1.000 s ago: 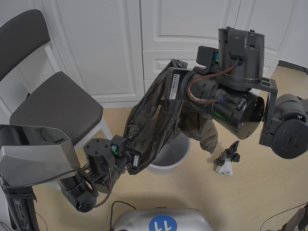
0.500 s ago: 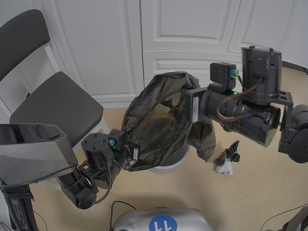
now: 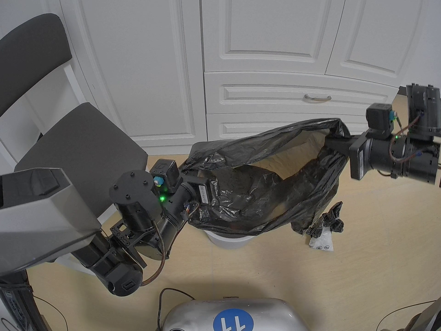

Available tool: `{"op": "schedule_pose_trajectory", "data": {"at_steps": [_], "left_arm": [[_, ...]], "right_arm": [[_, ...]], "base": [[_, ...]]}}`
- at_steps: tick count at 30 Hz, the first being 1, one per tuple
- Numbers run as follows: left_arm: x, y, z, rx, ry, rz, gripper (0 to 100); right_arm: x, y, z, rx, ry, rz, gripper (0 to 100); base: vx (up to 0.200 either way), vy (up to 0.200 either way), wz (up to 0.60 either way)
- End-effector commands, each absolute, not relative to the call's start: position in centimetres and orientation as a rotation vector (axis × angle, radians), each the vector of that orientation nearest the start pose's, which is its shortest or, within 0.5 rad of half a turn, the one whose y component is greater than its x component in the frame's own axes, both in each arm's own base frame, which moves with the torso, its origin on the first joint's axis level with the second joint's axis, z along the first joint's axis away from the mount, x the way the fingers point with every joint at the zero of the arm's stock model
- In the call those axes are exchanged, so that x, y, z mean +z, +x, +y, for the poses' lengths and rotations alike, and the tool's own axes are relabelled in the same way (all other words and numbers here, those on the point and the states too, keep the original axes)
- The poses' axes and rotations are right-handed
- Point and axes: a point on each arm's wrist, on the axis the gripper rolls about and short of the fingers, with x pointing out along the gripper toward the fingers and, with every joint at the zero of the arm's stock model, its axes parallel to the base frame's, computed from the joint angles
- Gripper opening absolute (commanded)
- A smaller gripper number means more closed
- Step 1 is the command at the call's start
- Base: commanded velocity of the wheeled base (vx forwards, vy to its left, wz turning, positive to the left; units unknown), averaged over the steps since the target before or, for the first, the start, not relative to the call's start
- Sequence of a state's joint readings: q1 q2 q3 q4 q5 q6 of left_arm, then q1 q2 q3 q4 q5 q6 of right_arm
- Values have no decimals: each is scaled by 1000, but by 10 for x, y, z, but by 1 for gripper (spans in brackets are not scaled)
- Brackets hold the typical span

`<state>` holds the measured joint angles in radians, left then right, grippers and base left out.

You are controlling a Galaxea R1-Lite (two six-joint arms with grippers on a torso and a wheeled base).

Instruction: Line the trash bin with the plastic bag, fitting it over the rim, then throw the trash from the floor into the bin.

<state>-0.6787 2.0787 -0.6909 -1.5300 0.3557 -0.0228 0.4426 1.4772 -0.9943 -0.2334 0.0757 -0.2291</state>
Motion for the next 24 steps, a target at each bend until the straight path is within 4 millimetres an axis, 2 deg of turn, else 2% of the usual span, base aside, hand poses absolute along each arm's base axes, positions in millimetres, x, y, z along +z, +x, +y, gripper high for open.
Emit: {"op": "schedule_pose_trajectory", "data": {"at_steps": [1, 6, 9, 13, 19, 20, 23, 24], "left_arm": [[133, 252, -219, -378, -111, -132, 0], [126, 241, -229, -421, -93, -100, 0], [122, 238, -232, -435, -87, -88, 0], [118, 232, -232, -449, -72, -70, 0], [115, 227, -233, -459, -52, -55, 0], [113, 225, -233, -463, -43, -48, 0], [111, 224, -233, -466, -31, -40, 0], [111, 224, -233, -466, -31, -40, 0]], "right_arm": [[268, 273, 112, 510, -280, 169, 0], [262, 303, 130, 517, -264, 138, 0], [255, 312, 143, 534, -237, 82, 0], [247, 312, 157, 556, -171, 24, 0], [238, 299, 156, 566, -149, -3, 0], [238, 287, 152, 575, -151, 12, 100], [240, 266, 147, 575, -133, 21, 100], [240, 266, 147, 575, -133, 21, 100]], "base": [[0, 0, 0], [0, 0, 0], [0, 0, 0], [0, 0, 0], [0, 0, 0], [0, 0, 0], [0, 0, 0], [0, 0, 0]]}}
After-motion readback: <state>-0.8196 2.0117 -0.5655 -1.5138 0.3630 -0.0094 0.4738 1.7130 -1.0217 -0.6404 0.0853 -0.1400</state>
